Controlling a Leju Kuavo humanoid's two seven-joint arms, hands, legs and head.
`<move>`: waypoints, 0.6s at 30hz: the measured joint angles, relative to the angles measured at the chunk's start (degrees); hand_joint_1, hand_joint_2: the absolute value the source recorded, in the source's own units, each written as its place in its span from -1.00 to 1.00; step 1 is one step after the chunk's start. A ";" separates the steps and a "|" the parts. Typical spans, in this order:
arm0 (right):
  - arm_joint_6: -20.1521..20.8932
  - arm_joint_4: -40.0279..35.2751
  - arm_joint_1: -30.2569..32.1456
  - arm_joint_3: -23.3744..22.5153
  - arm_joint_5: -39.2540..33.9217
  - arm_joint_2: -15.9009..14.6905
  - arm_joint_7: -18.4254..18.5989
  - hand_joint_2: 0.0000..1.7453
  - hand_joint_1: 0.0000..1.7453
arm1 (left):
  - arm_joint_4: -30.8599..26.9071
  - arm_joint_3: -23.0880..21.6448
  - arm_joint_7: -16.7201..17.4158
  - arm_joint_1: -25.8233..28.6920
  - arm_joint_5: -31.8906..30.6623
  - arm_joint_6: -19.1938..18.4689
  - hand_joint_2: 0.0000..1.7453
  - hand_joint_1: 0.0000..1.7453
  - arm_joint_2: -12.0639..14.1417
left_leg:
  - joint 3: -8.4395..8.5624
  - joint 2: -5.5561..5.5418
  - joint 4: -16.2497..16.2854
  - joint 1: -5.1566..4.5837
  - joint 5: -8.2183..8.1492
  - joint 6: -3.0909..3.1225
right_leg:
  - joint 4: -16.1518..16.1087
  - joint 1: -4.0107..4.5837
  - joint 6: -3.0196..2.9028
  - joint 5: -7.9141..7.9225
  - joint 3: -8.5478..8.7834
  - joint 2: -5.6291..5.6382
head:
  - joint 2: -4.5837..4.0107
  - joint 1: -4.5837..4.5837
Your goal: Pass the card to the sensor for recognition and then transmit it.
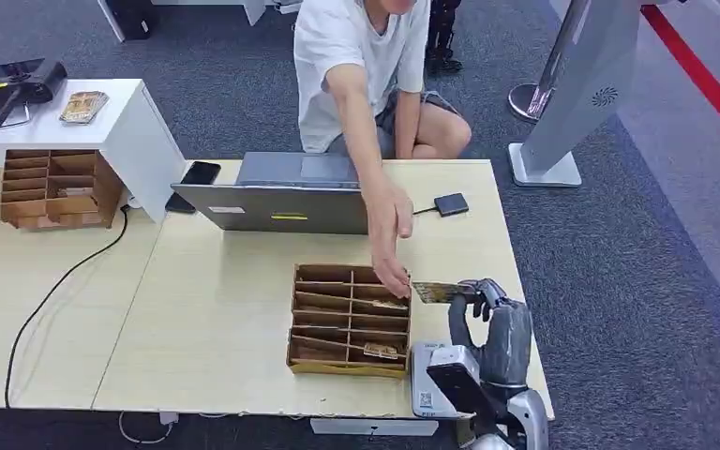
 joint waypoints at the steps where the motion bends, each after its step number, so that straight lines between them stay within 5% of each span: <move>1: 0.22 0.17 -0.45 0.13 0.13 0.00 0.20 1.00 1.00 | 0.00 0.00 0.00 0.00 -0.04 -0.07 -1.00 -1.00 0.02 | 0.00 0.00 0.00 0.00 0.00 0.00 | 0.00 0.00 0.00 0.00 0.00 0.00 | 0.00 0.00; 18: 1.79 3.78 -7.46 3.64 0.02 1.64 1.64 1.00 1.00 | 0.00 -0.26 0.59 -0.02 -0.61 -0.42 -1.00 -1.00 0.04 | 0.01 0.00 0.00 0.01 0.01 -0.01 | 0.01 0.00 0.00 0.00 -0.01 0.00 | 0.00 0.00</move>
